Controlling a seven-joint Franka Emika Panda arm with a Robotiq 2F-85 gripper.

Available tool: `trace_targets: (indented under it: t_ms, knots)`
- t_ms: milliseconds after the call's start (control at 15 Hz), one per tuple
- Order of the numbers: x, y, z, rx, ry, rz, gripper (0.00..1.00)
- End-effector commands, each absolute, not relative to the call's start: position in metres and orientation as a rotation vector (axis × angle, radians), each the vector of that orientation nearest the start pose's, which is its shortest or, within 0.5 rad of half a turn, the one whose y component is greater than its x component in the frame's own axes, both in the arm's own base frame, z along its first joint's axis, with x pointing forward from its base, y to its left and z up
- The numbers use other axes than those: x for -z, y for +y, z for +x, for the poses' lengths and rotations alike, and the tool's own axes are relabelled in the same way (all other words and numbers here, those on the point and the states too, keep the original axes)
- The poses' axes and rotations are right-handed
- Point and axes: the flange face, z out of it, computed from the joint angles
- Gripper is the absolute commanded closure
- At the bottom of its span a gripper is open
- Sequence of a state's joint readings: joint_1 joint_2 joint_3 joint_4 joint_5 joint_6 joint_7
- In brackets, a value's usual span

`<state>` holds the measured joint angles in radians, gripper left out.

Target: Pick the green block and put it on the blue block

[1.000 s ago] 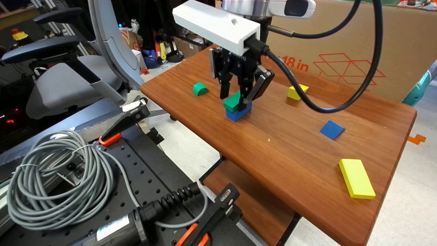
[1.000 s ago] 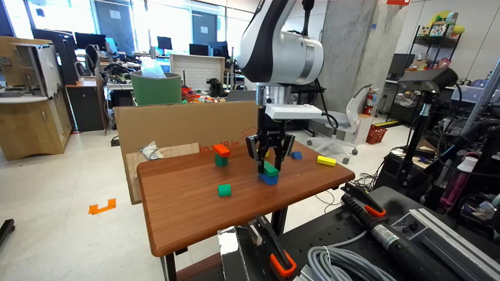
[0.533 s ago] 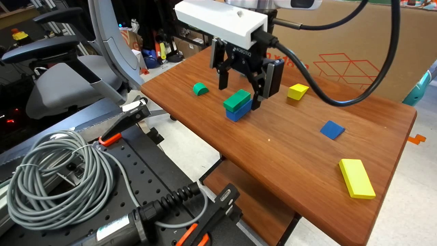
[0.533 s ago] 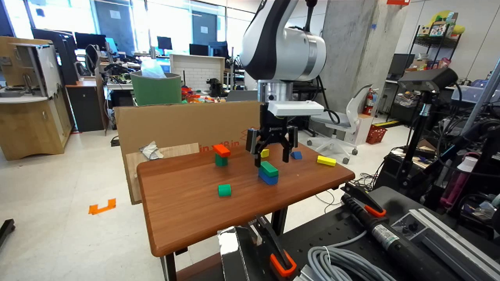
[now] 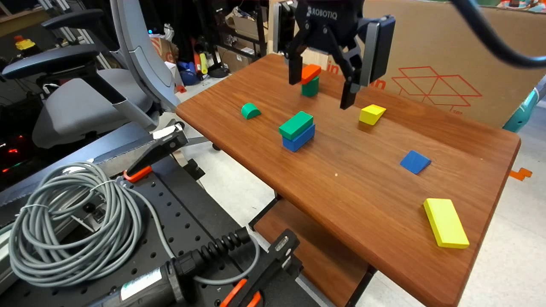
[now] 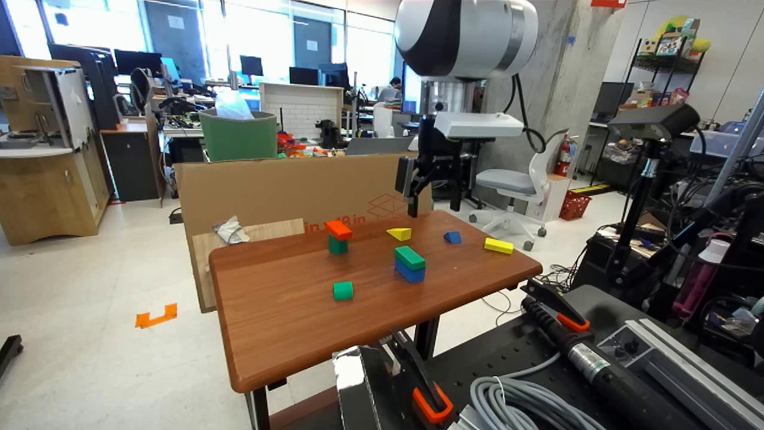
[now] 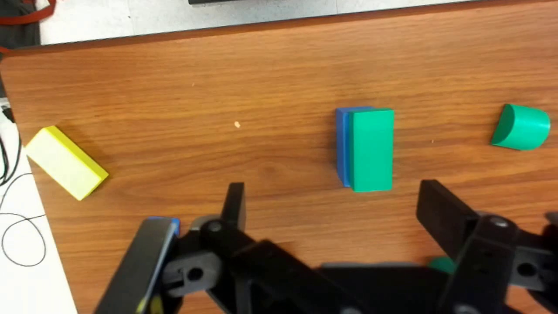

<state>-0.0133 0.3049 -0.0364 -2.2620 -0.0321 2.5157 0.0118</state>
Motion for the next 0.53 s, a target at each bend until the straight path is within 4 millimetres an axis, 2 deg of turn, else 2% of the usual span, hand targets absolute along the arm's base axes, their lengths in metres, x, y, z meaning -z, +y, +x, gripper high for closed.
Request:
trace_targets:
  t_ms: [0,200,267,333,467]
  knots:
    - [-0.269,-0.031,0.499,0.012,0.114,-3.119,0.0]
    - [-0.295,-0.043,0.477,0.017,0.217,-3.14,0.0]
    - [-0.297,-0.052,0.473,-0.012,0.218,-3.19,0.0]
    - [-0.285,-0.04,0.492,0.007,0.175,-3.149,0.0]
    - [-0.294,-0.049,0.481,-0.001,0.2,-3.176,0.0]
